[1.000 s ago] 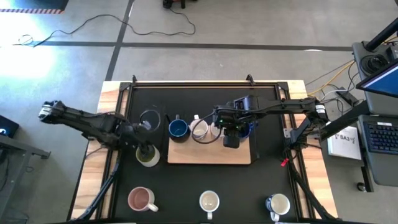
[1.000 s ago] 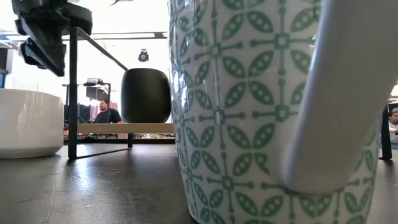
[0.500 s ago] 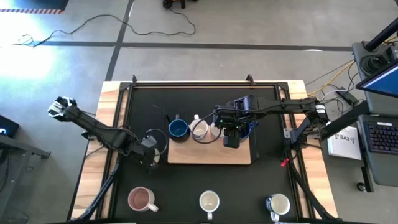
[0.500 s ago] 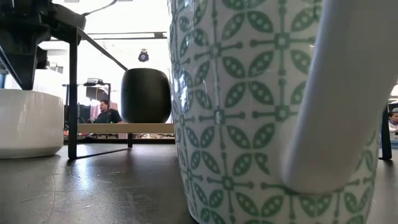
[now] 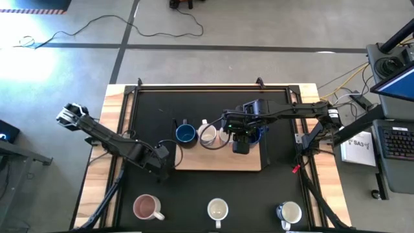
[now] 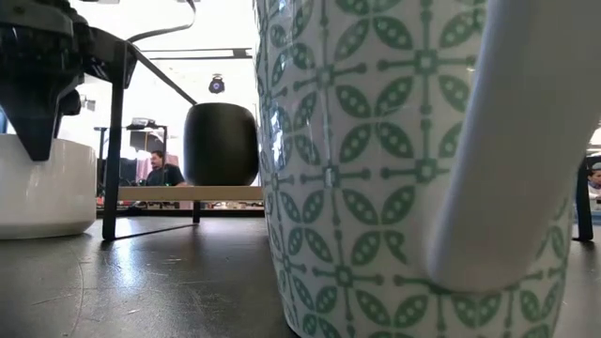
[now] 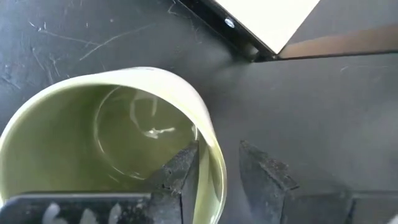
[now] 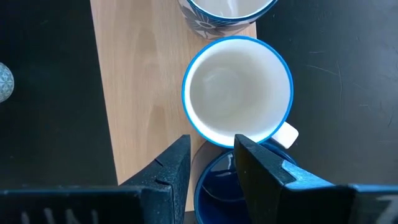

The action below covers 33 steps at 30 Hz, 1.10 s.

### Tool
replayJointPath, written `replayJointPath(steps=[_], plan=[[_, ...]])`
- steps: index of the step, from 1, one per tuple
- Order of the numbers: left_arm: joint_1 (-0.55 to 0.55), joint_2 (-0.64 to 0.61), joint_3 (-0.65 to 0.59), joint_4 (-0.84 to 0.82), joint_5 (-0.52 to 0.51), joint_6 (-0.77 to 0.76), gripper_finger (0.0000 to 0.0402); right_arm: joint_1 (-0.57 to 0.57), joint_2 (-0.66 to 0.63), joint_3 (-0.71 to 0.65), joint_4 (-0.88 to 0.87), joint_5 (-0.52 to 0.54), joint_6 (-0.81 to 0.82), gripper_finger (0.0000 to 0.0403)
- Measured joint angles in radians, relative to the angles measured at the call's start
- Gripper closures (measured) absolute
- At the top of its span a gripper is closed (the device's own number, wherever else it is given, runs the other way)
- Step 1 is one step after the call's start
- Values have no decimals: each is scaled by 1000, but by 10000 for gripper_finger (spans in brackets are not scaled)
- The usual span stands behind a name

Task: Place coffee mugs
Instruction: Put the green mug on the shelf

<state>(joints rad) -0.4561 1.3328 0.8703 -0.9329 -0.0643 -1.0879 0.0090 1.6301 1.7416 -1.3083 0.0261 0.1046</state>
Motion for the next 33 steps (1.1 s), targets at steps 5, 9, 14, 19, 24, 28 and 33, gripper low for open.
replayJointPath(steps=[5,9,14,19,24,28,33], plan=[[0,1,-1,-1,-2,5,362,0,0,0,0,0,0,290],[0,-11,-1,-14,-8,6,391,0,0,0,1,0,0,295],[0,-36,20,-93,0,6,396,0,0,0,1,0,0,301],[-1,-53,127,-278,-49,-2,397,0,0,0,0,0,0,302],[0,-51,283,-445,-141,-2,398,0,0,0,0,0,12,304],[0,-43,389,-528,-207,3,399,0,0,0,-12,0,16,305],[0,-42,450,-553,-245,9,399,0,0,-1,-28,0,30,303]])
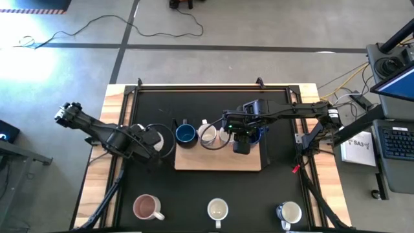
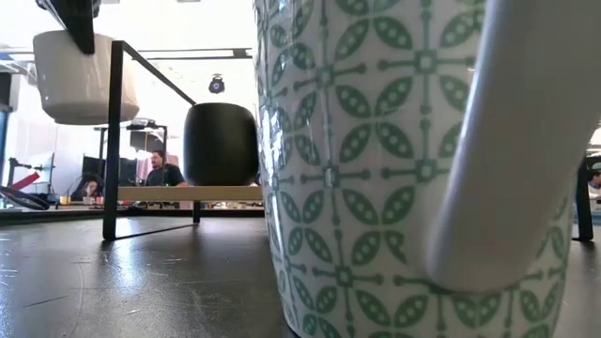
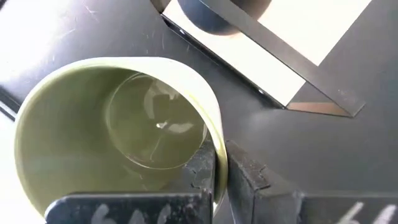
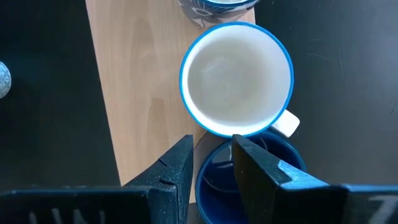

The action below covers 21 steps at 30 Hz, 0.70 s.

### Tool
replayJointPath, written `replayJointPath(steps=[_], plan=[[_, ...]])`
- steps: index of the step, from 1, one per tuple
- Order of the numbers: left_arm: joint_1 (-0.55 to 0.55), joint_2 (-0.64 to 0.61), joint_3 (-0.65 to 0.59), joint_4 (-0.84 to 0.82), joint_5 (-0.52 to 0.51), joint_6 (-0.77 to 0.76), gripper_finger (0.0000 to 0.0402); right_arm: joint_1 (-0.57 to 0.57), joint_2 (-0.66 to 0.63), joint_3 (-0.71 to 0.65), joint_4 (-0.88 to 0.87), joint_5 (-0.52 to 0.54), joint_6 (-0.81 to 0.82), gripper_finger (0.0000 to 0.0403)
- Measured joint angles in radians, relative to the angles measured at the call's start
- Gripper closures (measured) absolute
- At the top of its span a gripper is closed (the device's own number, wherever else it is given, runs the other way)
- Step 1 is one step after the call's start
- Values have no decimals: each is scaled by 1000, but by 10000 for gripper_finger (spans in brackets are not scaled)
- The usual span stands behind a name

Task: Place coffee mugs
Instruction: Put the green mug on the shelf

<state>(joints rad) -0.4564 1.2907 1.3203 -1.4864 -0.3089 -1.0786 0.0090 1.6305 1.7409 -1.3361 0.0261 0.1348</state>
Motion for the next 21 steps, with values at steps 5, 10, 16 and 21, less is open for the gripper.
replayJointPath(steps=[5,10,16,21], plan=[[0,0,-13,0,7,-13,399,0,0,0,-1,0,4,309],[-2,0,-25,39,71,-90,400,0,0,0,-2,0,17,308],[-39,12,-55,212,117,-163,400,0,0,0,-3,0,22,311],[-109,74,-55,247,138,-230,400,0,0,0,-5,0,-2,314]])
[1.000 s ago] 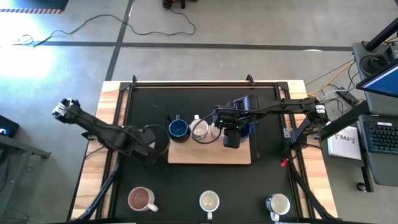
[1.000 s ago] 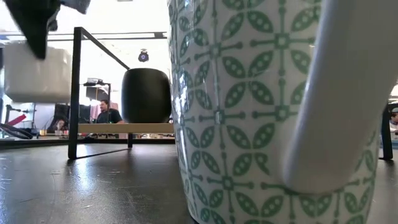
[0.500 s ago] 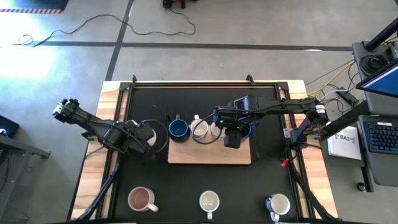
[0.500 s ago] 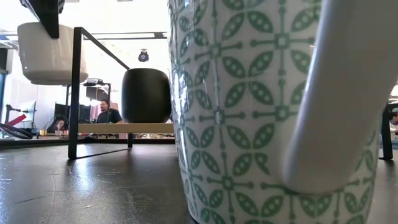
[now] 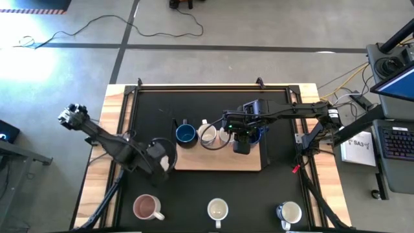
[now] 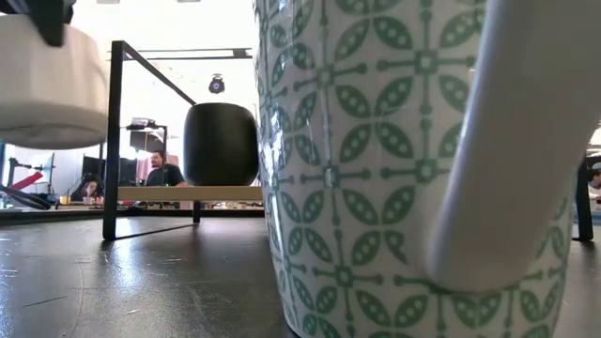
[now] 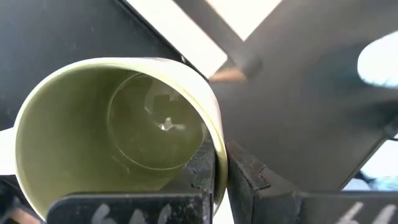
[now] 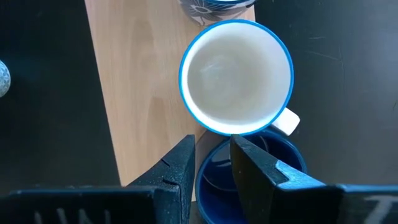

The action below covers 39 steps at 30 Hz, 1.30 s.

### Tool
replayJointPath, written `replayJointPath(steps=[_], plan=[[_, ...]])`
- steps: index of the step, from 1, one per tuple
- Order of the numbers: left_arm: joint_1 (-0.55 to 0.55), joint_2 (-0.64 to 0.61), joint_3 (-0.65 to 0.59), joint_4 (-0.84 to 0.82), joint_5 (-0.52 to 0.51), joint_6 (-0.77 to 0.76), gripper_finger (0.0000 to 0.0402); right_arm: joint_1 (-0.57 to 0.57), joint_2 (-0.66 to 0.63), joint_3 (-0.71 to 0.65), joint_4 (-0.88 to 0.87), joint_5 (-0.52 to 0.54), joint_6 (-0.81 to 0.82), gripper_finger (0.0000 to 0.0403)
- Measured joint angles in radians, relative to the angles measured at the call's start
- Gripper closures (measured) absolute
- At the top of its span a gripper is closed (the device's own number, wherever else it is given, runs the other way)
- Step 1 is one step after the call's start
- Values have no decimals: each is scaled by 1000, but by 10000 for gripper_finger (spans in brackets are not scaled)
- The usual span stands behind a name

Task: Place coffee mugs
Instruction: Put the green mug on the shelf

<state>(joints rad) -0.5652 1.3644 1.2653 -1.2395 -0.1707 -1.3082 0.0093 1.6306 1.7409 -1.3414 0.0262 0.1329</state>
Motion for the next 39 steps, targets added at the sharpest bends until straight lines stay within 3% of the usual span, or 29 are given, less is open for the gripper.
replayJointPath(steps=[12,18,29,39], plan=[[-110,153,17,99,87,-107,400,0,0,0,0,0,11,317],[-120,233,81,116,84,-49,400,2,0,0,-6,0,54,314],[-117,421,314,81,123,188,400,68,0,0,-15,0,78,319],[-114,480,324,137,90,242,399,120,0,0,-15,1,139,321]])
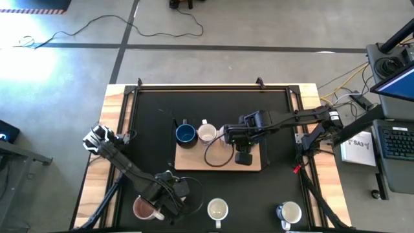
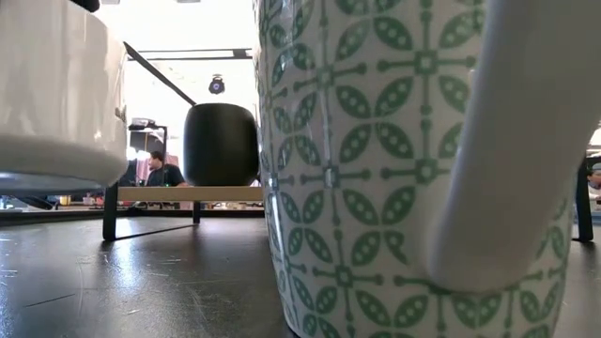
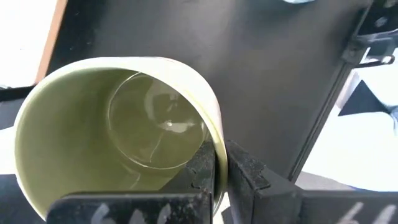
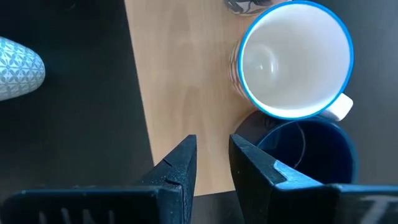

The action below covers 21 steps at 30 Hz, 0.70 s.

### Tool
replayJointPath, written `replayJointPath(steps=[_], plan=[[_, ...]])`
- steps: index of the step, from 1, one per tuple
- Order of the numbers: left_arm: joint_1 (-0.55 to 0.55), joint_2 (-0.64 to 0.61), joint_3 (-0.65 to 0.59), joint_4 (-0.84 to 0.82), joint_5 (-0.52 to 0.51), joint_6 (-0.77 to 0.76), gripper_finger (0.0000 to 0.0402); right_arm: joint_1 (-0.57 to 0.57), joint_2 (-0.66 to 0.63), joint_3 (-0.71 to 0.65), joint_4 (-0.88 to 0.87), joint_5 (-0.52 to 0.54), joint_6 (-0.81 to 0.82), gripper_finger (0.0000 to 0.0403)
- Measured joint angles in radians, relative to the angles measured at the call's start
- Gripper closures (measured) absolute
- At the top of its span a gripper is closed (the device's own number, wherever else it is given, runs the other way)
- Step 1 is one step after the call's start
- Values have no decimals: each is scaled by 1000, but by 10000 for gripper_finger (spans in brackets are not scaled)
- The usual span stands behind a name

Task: Place coffee mugs
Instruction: Put the green mug on the shelf

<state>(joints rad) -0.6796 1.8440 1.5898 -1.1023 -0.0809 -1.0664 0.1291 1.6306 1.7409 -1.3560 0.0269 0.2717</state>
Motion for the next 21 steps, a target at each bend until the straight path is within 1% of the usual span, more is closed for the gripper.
replayJointPath(steps=[4,12,17,21], plan=[[2,20,0,13,-7,10,399,19,0,0,0,1,31,323],[12,89,-1,12,-12,-33,399,68,0,0,0,0,81,317],[15,109,-1,20,-16,-88,390,92,0,0,0,0,111,316],[21,113,-1,38,-34,-161,377,101,0,0,0,0,129,316]])
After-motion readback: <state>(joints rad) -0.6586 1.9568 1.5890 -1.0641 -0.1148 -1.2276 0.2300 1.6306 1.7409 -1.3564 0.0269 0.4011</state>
